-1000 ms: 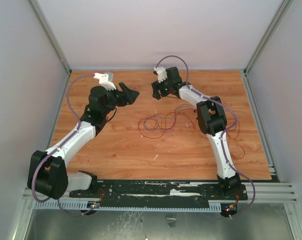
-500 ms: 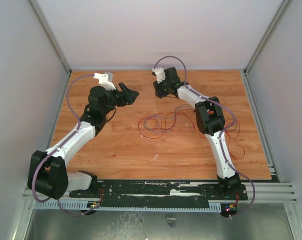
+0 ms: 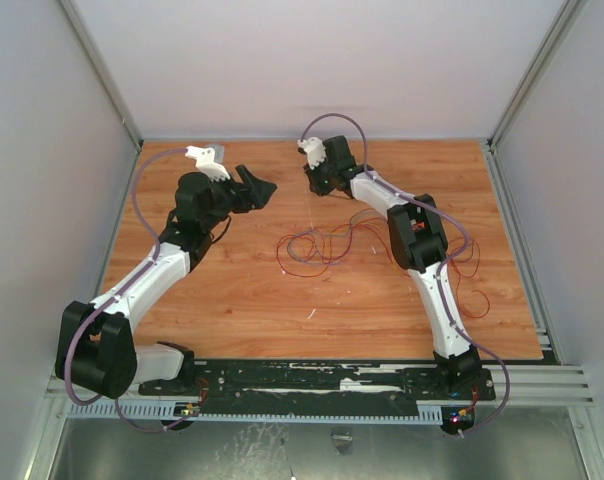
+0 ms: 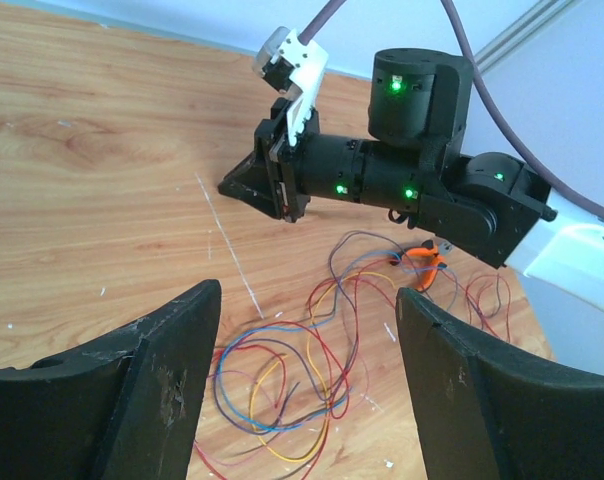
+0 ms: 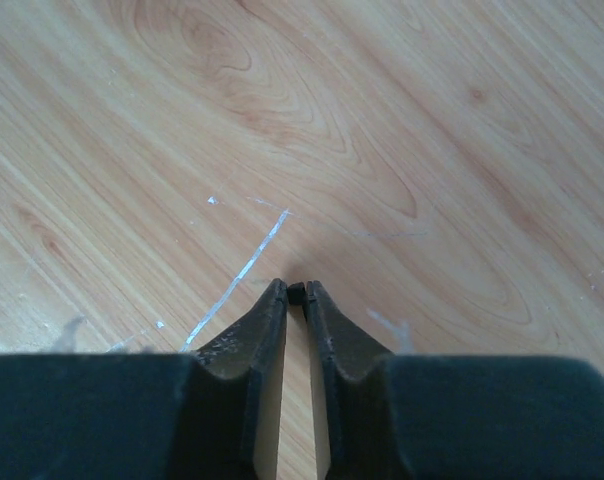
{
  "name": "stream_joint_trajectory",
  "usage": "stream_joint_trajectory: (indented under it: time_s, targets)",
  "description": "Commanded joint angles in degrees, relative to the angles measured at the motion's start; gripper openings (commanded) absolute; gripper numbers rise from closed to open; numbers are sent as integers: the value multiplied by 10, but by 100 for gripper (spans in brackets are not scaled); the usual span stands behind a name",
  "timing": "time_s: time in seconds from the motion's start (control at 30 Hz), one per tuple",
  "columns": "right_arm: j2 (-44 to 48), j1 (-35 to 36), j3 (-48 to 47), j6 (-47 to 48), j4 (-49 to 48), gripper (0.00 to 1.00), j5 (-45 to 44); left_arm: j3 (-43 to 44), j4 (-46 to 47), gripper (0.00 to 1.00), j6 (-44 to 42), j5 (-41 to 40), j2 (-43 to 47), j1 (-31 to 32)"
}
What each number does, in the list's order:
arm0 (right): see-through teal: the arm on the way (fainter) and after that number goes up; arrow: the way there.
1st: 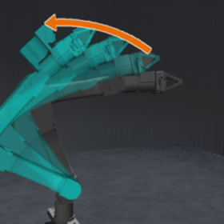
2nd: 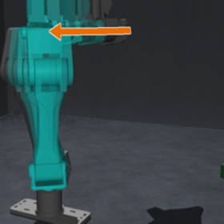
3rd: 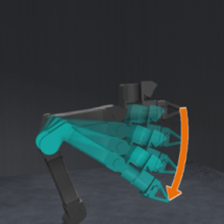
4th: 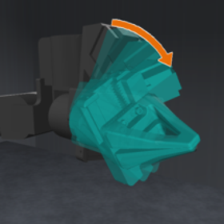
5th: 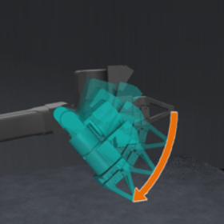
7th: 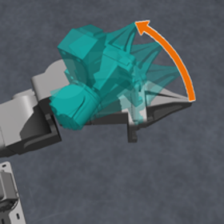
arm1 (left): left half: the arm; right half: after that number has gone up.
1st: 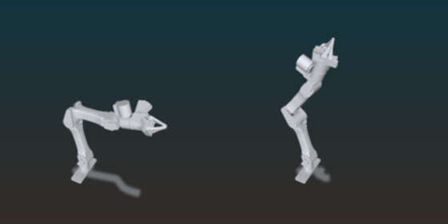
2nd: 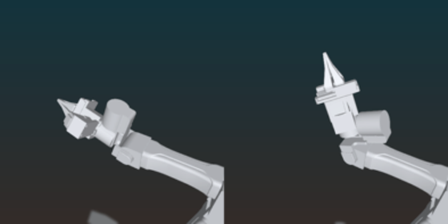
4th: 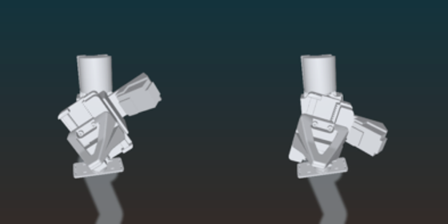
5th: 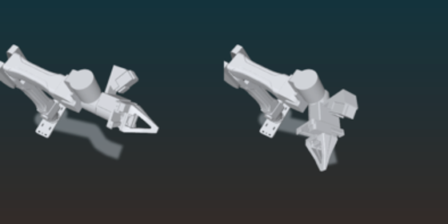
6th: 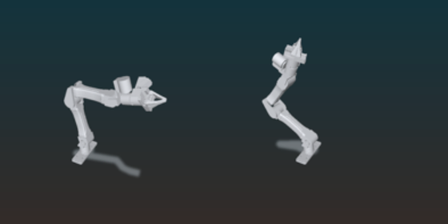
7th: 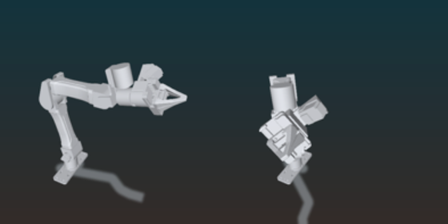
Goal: Zip-tie the wires
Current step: Pick up the ribbon at the center of the board.
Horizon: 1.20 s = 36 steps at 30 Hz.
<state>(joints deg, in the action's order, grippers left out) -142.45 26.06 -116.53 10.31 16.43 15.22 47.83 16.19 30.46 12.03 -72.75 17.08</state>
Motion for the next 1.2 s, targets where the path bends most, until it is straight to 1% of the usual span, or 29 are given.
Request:
stream_joint_trajectory:
  time_s: [0.0,0.17,0.3,0.5,0.67,0.77,0.87,0.97,1.1,1.17]
  targets:
    - [-19,5,-2,16,20,12,-24,-7,11,76,-6,11,9,-7]
    - [-12,5,-5,17,22,4,-32,-4,10,76,-4,17,14,-12]
    - [1,6,-20,14,9,0,-32,0,8,77,-4,27,18,-13]
    - [20,5,-101,22,24,0,-62,13,-4,82,-7,49,29,-15]
    - [67,5,-125,16,-5,0,-99,13,-2,85,-5,53,48,-15]
    - [99,6,-142,-10,-6,0,-93,8,10,87,-5,66,57,-15]
    - [143,6,-128,-39,-19,0,-93,0,40,89,5,101,65,-15]
    - [197,9,-88,-63,-51,0,-99,-16,76,90,25,124,78,-15]
    - [280,15,-22,-104,-100,0,-104,-42,119,91,47,131,100,-14]
    - [328,18,31,-129,-134,0,-100,-55,142,91,60,132,112,-14]
